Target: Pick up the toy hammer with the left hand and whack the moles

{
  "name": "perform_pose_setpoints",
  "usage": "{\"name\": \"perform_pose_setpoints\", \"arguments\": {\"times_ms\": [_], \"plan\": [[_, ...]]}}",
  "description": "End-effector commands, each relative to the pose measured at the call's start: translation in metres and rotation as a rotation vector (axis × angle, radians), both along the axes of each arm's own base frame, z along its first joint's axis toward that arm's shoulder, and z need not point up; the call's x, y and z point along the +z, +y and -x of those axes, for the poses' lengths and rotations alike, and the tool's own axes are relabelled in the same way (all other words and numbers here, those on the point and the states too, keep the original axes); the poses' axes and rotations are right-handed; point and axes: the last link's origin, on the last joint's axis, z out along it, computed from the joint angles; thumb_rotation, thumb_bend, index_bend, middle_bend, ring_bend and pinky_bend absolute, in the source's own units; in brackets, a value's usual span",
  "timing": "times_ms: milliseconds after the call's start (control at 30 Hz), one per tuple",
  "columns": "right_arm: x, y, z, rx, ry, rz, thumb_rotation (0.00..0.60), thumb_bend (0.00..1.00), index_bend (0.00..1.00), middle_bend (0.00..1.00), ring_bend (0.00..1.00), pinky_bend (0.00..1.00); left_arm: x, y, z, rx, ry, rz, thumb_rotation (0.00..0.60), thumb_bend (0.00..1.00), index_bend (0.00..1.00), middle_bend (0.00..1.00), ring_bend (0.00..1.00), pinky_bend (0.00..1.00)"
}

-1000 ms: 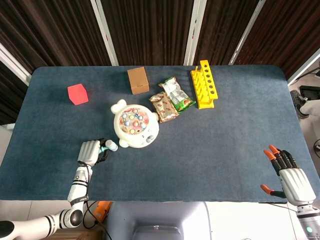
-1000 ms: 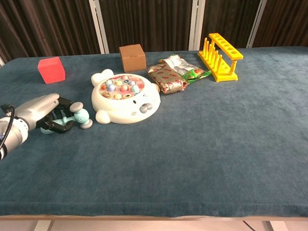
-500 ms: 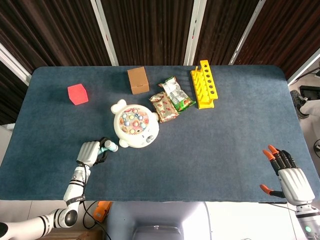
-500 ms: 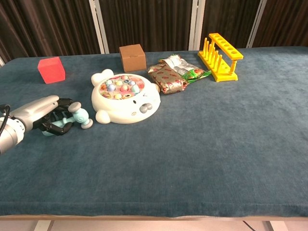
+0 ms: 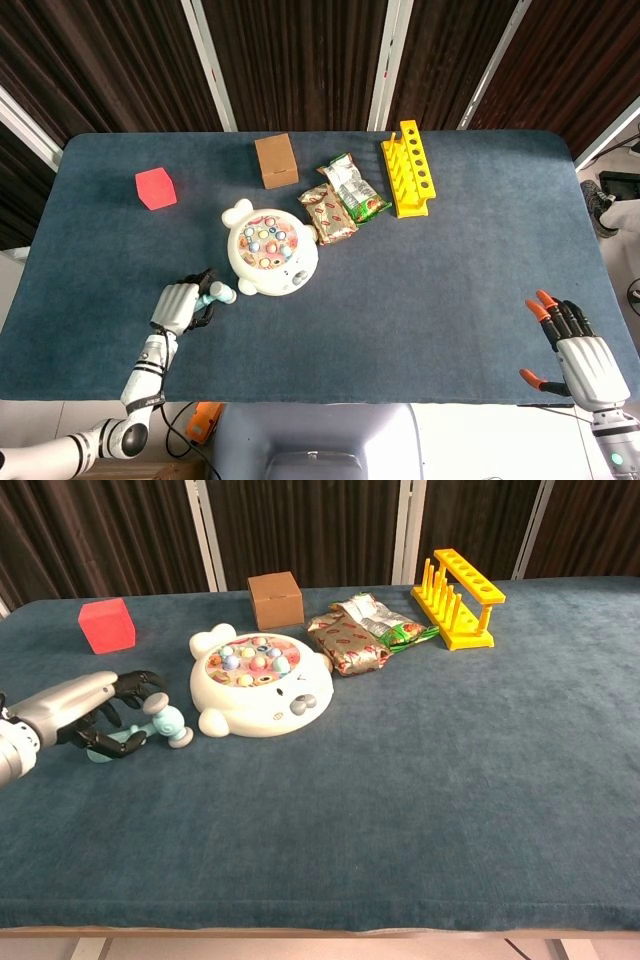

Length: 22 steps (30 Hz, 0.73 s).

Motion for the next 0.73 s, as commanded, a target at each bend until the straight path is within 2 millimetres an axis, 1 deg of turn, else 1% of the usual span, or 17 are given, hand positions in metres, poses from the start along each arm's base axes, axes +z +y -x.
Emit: {"name": "perform_pose_setpoints", "arguments": {"times_ms": [33, 133, 167, 233, 267, 300, 333, 400, 433, 467, 500, 567, 667, 733], "plan": [[0.001, 0.000, 0.000, 0.001, -0.001, 0.003, 0.600, 0.22, 0.00, 0.00, 0.00, 0.00, 0.020, -0.009, 0.002, -0.041, -0.003, -0.028, 0.600, 0.47, 0.08, 0.13, 0.12, 0.26], [0.002, 0.001, 0.001, -0.003, 0.003, 0.006, 0.600, 0.22, 0.00, 0.00, 0.00, 0.00, 0.052, -0.030, 0.009, -0.084, -0.020, -0.066, 0.600, 0.47, 0.06, 0.07, 0.06, 0.20], [0.003, 0.002, 0.002, -0.010, 0.006, 0.006, 0.600, 0.22, 0.00, 0.00, 0.00, 0.00, 0.069, -0.046, 0.016, -0.101, -0.035, -0.070, 0.600, 0.47, 0.05, 0.05, 0.03, 0.17], [0.003, 0.004, 0.002, -0.024, 0.011, 0.003, 0.600, 0.22, 0.00, 0.00, 0.00, 0.00, 0.094, -0.076, 0.030, -0.106, -0.053, -0.076, 0.600, 0.48, 0.05, 0.03, 0.00, 0.12], [0.004, 0.004, 0.003, -0.032, 0.017, 0.002, 0.600, 0.22, 0.00, 0.00, 0.00, 0.00, 0.109, -0.099, 0.042, -0.104, -0.036, -0.077, 0.600, 0.48, 0.05, 0.02, 0.00, 0.10], [0.004, 0.004, 0.003, -0.037, 0.023, 0.001, 0.600, 0.22, 0.00, 0.00, 0.00, 0.00, 0.118, -0.116, 0.051, -0.097, -0.013, -0.075, 0.600, 0.48, 0.05, 0.02, 0.00, 0.09], [0.003, 0.004, 0.003, -0.042, 0.027, 0.001, 0.600, 0.22, 0.00, 0.00, 0.00, 0.00, 0.128, -0.137, 0.062, -0.079, 0.017, -0.076, 0.600, 0.48, 0.05, 0.01, 0.00, 0.08], [0.002, 0.004, 0.002, -0.044, 0.034, -0.001, 0.600, 0.22, 0.00, 0.00, 0.00, 0.00, 0.137, -0.161, 0.071, -0.054, 0.026, -0.110, 0.600, 0.48, 0.03, 0.00, 0.00, 0.05], [0.001, 0.005, 0.001, -0.044, 0.037, -0.004, 0.600, 0.22, 0.00, 0.00, 0.00, 0.00, 0.140, -0.168, 0.074, -0.042, 0.036, -0.133, 0.600, 0.48, 0.03, 0.00, 0.00, 0.04], [0.000, 0.005, 0.001, -0.040, 0.042, -0.007, 0.600, 0.22, 0.00, 0.00, 0.00, 0.00, 0.142, -0.171, 0.073, -0.070, 0.062, -0.146, 0.600, 0.48, 0.03, 0.00, 0.00, 0.03], [0.000, 0.006, 0.000, -0.039, 0.044, -0.011, 0.600, 0.22, 0.00, 0.00, 0.00, 0.00, 0.143, -0.171, 0.072, -0.090, 0.059, -0.151, 0.600, 0.48, 0.03, 0.00, 0.00, 0.03], [-0.002, 0.007, -0.001, -0.037, 0.039, -0.014, 0.600, 0.22, 0.00, 0.00, 0.00, 0.00, 0.142, -0.171, 0.074, -0.072, 0.042, -0.161, 0.600, 0.48, 0.02, 0.00, 0.00, 0.02], [-0.003, 0.008, -0.003, -0.030, 0.044, -0.018, 0.600, 0.22, 0.00, 0.00, 0.00, 0.00, 0.142, -0.170, 0.076, -0.076, 0.075, -0.153, 0.600, 0.48, 0.02, 0.00, 0.00, 0.01], [-0.005, 0.008, -0.003, -0.029, 0.050, -0.023, 0.600, 0.22, 0.00, 0.00, 0.00, 0.00, 0.143, -0.171, 0.075, -0.071, 0.064, -0.152, 0.600, 0.48, 0.02, 0.00, 0.00, 0.01]]}}
